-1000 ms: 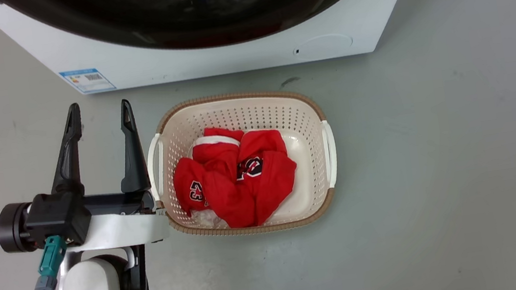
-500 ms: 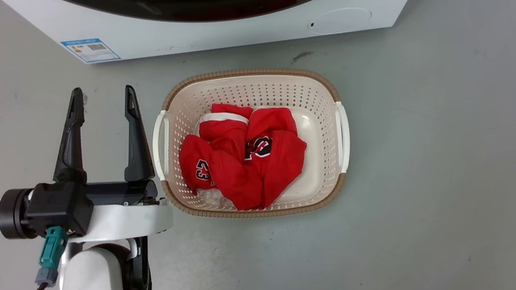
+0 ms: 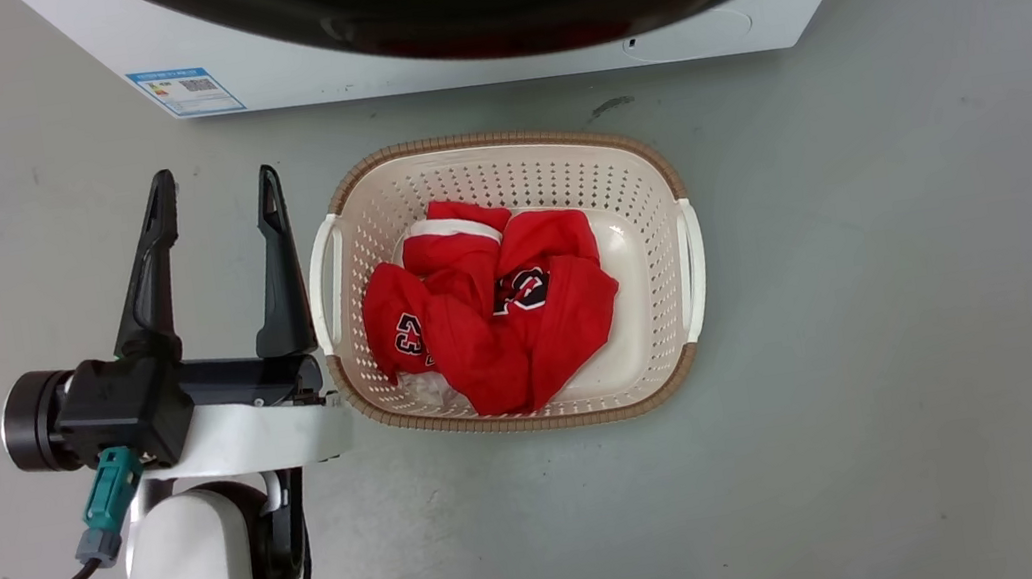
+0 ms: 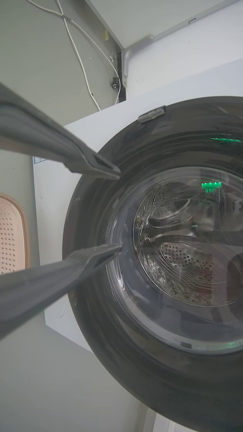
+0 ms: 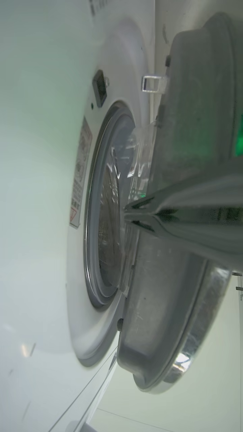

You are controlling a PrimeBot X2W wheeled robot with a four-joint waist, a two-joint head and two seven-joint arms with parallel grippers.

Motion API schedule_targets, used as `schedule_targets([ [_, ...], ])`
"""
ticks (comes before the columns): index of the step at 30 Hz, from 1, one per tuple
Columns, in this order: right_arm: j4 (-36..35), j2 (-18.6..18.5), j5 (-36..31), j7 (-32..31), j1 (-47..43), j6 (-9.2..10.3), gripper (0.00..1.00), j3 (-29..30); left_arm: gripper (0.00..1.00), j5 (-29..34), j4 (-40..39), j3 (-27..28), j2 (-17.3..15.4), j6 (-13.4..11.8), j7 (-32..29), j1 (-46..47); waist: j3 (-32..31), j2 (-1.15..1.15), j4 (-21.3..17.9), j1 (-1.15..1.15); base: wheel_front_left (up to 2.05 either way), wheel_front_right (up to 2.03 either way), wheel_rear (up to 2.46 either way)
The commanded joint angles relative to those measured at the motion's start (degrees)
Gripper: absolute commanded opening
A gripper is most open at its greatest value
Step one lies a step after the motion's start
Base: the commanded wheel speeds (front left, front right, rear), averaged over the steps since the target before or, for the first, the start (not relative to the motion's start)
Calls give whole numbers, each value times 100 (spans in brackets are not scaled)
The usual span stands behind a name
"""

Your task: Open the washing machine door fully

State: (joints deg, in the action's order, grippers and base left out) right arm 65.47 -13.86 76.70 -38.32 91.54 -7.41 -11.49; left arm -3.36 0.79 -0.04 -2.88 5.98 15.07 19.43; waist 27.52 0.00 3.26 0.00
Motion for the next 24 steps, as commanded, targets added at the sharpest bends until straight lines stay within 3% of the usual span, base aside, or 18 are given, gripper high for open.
schedule_targets([
  [1,-43,70,48,-101,-170,-14,0,-6,100,-24,16,-14,-2,-27,15,111,-23,0,-16,0,0,0,0],
  [15,-1001,330,339,-1186,-1424,-14,0,-80,100,-36,202,-19,-2,-55,15,-201,-742,0,-170,0,0,0,0],
  [24,-1840,685,514,-1694,-2538,-14,0,-216,100,-84,310,-79,-2,-77,14,-547,-1395,0,-169,0,0,0,0],
])
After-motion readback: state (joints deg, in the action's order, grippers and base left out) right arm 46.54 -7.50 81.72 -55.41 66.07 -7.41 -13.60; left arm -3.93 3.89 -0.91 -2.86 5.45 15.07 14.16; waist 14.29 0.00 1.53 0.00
